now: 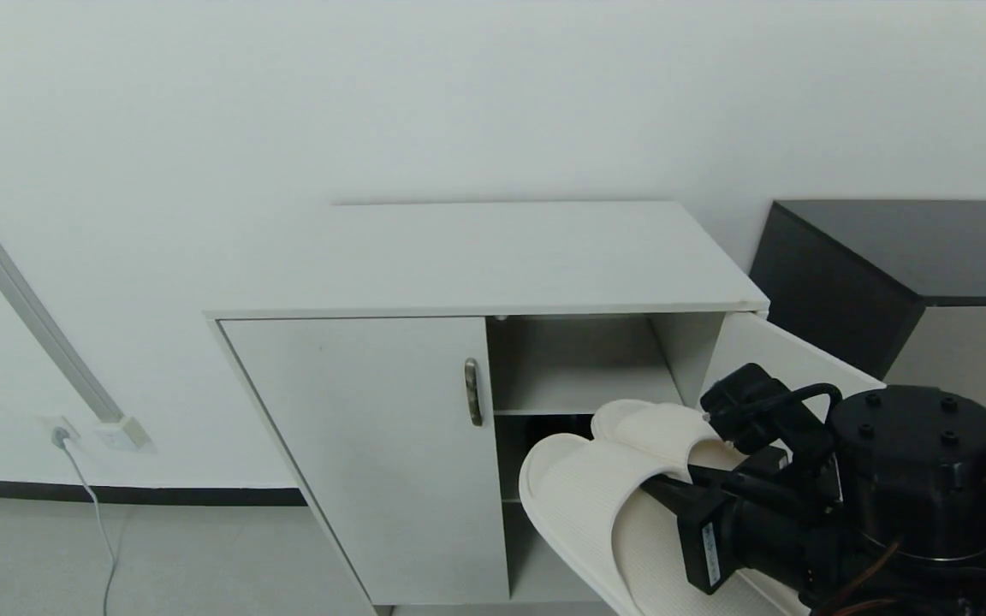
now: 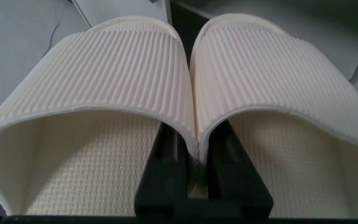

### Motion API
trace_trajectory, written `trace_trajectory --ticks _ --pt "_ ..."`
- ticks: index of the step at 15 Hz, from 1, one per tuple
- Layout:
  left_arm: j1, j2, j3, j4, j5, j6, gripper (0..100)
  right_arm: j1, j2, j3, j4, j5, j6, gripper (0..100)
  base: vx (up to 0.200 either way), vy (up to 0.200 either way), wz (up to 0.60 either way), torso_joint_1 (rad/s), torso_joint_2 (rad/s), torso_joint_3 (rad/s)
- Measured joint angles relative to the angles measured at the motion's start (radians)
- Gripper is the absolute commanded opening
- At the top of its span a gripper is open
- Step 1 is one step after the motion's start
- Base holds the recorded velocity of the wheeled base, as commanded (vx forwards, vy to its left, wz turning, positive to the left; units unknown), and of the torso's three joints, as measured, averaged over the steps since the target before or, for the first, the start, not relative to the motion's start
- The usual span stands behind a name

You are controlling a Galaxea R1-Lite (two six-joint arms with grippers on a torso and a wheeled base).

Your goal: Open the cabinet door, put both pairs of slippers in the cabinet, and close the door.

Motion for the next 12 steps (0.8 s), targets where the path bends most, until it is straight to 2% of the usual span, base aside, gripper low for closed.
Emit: trace_trajectory --ticks 7,12 --pt "0.0 0.0 0.0 0.0 0.0 0.0 0 0.007 0.0 0.007 0.0 0.0 -0.001 0 0.0 0.0 0.0 -0.153 0.48 0.33" --pt "0.0 0.0 0.0 -0.001 0.0 0.0 0 0.008 0.0 0.009 -0.001 0.0 -0.001 0 0.0 0.0 0.0 -0.095 0.45 0.354"
